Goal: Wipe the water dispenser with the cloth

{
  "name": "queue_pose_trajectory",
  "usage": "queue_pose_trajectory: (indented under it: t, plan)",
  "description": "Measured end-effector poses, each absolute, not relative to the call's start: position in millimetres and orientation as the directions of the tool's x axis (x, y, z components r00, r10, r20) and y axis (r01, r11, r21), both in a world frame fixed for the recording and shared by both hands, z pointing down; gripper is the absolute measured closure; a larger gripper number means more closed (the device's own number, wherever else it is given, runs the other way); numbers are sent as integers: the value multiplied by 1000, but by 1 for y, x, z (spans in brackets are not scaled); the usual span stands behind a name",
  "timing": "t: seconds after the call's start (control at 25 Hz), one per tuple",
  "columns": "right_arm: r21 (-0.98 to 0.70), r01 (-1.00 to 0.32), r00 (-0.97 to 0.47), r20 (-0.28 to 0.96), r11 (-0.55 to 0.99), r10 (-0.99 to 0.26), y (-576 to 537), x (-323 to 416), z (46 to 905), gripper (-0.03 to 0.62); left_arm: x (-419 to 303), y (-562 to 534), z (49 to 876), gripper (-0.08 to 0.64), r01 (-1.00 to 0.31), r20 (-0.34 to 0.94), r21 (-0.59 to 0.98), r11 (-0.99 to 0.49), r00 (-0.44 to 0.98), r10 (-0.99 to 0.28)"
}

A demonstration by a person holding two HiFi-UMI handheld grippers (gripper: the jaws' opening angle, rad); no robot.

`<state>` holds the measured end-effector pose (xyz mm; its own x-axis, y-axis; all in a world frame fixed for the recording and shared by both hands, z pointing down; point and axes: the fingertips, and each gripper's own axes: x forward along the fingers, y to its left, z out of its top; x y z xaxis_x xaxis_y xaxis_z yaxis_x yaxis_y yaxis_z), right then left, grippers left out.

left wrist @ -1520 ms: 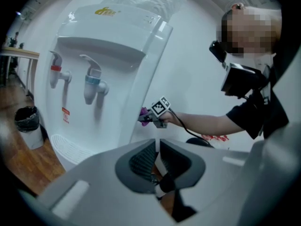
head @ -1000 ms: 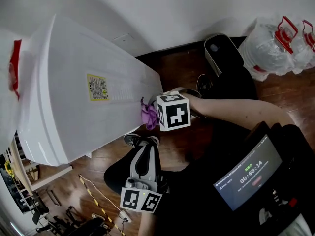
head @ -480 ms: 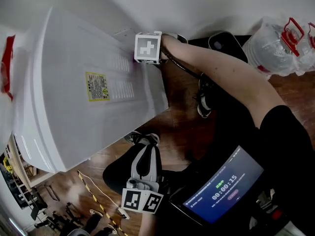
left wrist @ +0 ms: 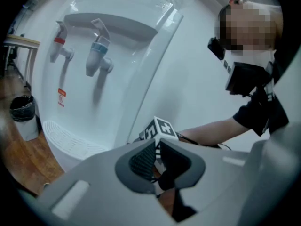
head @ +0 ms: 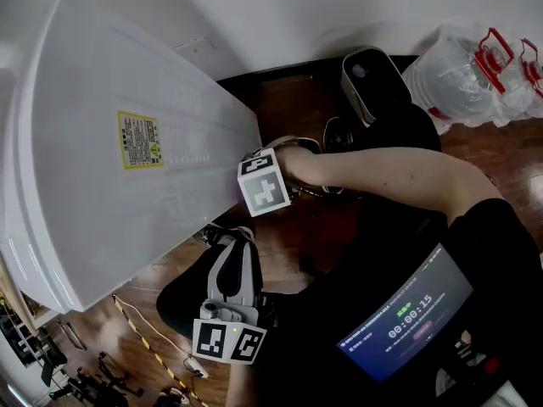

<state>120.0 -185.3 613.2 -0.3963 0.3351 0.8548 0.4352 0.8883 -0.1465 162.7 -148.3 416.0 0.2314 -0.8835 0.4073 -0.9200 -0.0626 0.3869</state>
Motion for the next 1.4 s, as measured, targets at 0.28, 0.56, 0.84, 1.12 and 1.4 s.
queue_pose_trajectory:
  t: [0.28, 0.56, 0.84, 1.12, 1.4]
  plan:
    - [-164, 387, -409, 852, 907, 328, -219, 110, 621, 434, 160, -140, 422, 512, -911, 406, 410, -51, 232, -884]
    - [98, 100, -434, 900, 990, -46, -415, 76, 638, 434, 149, -134, 434, 512, -906, 432, 423, -25, 226, -873]
    - [34, 170, -378, 925, 985, 34, -343, 85, 700, 434, 143, -150, 445, 512, -930, 453, 363, -66, 238, -859]
    - [-116, 290, -401, 887, 950, 230, -204, 110, 728, 434, 158, -173, 494, 511, -941, 538, 272, -200, 321, -780]
    - [-63, 315, -392, 900, 947, 191, -246, 95, 762, 434, 187, -152, 569, 511, -862, 645, 286, -419, 497, -581]
